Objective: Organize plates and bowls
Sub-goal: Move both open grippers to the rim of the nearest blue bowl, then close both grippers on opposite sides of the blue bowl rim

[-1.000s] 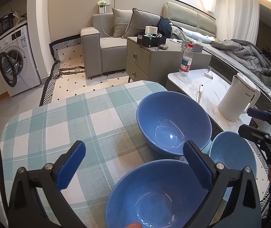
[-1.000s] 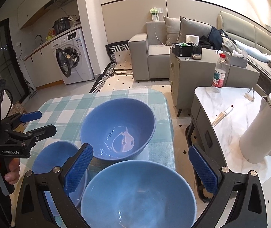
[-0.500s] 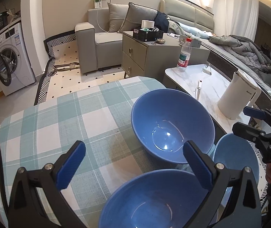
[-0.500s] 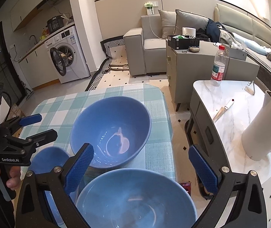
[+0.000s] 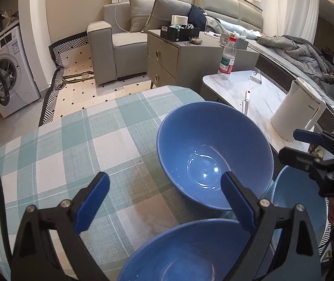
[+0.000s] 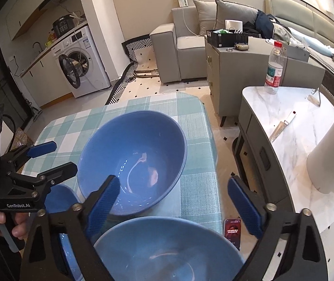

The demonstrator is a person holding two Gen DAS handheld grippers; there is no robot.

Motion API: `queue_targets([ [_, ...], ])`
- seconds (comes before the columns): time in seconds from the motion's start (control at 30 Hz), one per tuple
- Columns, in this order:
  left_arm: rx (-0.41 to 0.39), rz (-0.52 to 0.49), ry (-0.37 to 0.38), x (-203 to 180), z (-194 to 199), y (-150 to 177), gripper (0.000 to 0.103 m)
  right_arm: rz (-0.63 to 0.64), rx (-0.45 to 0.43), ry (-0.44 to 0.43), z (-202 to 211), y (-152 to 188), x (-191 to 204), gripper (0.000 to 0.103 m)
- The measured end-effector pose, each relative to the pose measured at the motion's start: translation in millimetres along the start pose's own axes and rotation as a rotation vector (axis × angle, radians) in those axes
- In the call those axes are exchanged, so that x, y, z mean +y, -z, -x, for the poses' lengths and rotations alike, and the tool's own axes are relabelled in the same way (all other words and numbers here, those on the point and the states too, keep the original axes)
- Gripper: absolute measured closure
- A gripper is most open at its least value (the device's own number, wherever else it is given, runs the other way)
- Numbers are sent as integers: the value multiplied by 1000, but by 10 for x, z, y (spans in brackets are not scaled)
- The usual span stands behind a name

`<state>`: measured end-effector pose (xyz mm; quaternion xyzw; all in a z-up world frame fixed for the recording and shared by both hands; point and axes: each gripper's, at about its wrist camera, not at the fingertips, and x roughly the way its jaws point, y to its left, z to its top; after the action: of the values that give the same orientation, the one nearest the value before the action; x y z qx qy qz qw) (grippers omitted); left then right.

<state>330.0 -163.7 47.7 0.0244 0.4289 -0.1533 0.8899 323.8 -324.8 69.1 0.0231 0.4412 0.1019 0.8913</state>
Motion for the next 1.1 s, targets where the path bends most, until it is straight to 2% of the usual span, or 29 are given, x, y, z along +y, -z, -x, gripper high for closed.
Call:
queue_targets([
  [0.2, 29, -14, 4, -53, -112, -7, 16, 0, 39, -9, -147, -22, -16, 27],
  [0.23, 34, -14, 7, -60, -131, -7, 19, 0, 44, -11, -164, -20, -18, 28],
  [0.27, 36, -15, 11, -64, -143, -10, 29, 1, 50, -14, -193, -21, -18, 31],
  [0.33, 54, -13, 20, -69, -188, -14, 38, 1, 61, -16, -244, -28, -11, 35],
  [0.43, 67, -14, 29, -85, -235, -10, 45, 2, 67, -23, -282, -27, -7, 38],
  [0.5, 75, -19, 33, -103, -254, -13, 49, 6, 72, -28, -309, -25, 4, 47],
  [0.67, 91, -32, 45, -141, -300, -9, 65, 20, 87, -39, -375, -12, 43, 56],
  [0.77, 98, -36, 48, -157, -317, -4, 71, 31, 88, -40, -397, -3, 67, 67],
  [0.9, 98, -41, 34, -166, -329, 1, 75, 46, 86, -23, -397, 7, 76, 72],
  [1.1, 95, -42, 30, -168, -323, 1, 76, 47, 83, -18, -395, 6, 55, 73],
])
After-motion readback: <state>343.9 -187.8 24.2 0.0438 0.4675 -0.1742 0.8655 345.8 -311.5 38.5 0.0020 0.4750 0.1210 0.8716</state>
